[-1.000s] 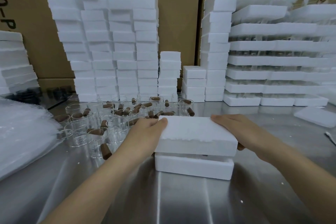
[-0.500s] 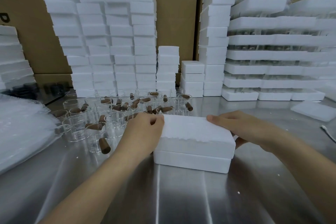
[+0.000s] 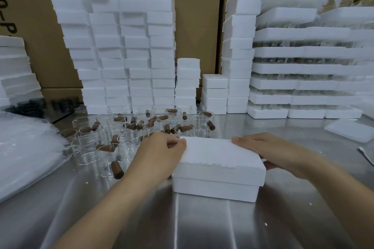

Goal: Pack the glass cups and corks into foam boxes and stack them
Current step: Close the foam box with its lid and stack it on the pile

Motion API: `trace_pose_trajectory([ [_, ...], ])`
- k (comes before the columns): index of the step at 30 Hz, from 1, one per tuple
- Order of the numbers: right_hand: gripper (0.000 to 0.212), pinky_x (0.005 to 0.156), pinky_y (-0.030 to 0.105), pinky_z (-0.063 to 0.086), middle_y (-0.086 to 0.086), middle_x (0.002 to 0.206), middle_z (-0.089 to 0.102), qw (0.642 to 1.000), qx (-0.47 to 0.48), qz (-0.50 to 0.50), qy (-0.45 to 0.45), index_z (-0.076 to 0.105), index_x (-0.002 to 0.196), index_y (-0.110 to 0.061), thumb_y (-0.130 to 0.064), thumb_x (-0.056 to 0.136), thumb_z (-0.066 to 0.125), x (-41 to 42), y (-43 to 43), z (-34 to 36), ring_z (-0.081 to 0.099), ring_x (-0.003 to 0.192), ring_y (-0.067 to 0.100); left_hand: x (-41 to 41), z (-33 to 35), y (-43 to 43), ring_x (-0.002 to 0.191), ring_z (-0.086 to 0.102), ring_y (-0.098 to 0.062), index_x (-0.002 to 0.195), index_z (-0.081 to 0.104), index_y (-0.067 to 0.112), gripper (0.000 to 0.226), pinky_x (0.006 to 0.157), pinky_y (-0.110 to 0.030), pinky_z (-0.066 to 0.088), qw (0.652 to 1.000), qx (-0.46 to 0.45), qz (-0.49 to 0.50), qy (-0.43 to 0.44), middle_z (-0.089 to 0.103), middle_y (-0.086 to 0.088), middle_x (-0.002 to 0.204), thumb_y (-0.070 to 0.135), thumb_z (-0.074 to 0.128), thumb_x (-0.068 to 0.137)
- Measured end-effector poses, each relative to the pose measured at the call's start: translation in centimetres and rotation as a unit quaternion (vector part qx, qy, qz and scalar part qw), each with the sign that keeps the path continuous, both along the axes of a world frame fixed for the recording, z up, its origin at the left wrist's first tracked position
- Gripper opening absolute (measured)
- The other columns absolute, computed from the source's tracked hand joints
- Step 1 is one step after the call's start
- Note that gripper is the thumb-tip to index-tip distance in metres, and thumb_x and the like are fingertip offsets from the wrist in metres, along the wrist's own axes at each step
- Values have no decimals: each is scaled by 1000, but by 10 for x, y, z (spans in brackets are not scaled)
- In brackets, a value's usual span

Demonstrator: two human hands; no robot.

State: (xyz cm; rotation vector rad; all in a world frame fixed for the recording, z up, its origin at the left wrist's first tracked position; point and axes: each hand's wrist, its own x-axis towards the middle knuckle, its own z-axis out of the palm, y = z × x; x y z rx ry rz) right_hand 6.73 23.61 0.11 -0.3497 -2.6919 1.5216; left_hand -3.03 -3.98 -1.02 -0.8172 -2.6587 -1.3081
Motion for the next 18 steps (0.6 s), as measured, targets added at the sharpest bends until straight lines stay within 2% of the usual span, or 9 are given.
trace_pose_trajectory([
  [2,47,68,19,57,-4,97,80,1000,-14,6,-7,82,101,-27,-70,93,62,4,2,3,76,84,11,1,2,0,56,58,-21,75,73,11,42,59,-35,58,999,24,-10,-31,57,-10,65,39,63,104],
  [4,46,65,16,55,-3,94,79,1000,-16,9,-11,83,98,-28,-69,93,63,6,4,5,72,79,8,4,2,2,79,74,-37,93,80,13,30,67,-45,68,993,72,-25,-91,71,-23,87,38,68,103],
  [5,47,64,16,55,-2,95,79,1000,-14,9,-12,83,99,-27,-69,93,63,7,5,6,72,79,9,5,2,3,84,76,-39,97,81,16,26,68,-47,68,990,83,-27,-107,74,-23,92,39,70,102],
  [7,49,64,16,54,-3,94,77,1000,-18,15,-19,81,100,-26,-71,89,66,9,9,8,71,79,8,7,-1,6,80,77,-35,99,79,20,22,65,-45,68,990,86,-23,-112,76,-17,90,40,71,101],
  [8,48,67,16,55,-6,97,77,999,-25,28,-29,79,104,-30,-73,86,70,12,11,9,72,83,7,8,-1,7,73,76,-32,99,78,21,21,63,-43,68,990,89,-19,-111,76,-13,87,40,70,101],
  [10,49,80,19,58,-15,117,75,994,-49,78,-54,70,122,-51,-75,80,76,17,18,14,73,104,6,9,-2,9,68,74,-24,98,77,22,20,63,-42,68,990,91,-11,-104,74,-5,84,41,69,102],
  [12,63,94,27,59,-22,133,68,985,-68,138,-79,55,134,-64,-64,79,83,21,24,19,67,123,6,10,-2,9,76,76,-26,99,75,24,21,71,-48,68,992,85,-2,-98,75,-2,89,43,67,102],
  [15,86,103,32,54,-15,142,62,975,-33,196,-100,48,145,-57,-37,75,94,23,27,23,61,133,13,11,-3,8,88,75,-24,111,71,33,16,86,-53,64,992,82,-13,-90,74,3,103,44,62,103],
  [18,88,102,29,53,-16,133,64,978,11,188,-84,51,142,-57,-29,70,95,21,21,23,62,127,15,10,-1,6,78,66,-10,134,61,48,28,83,-38,61,993,63,-63,-77,69,11,105,45,57,106],
])
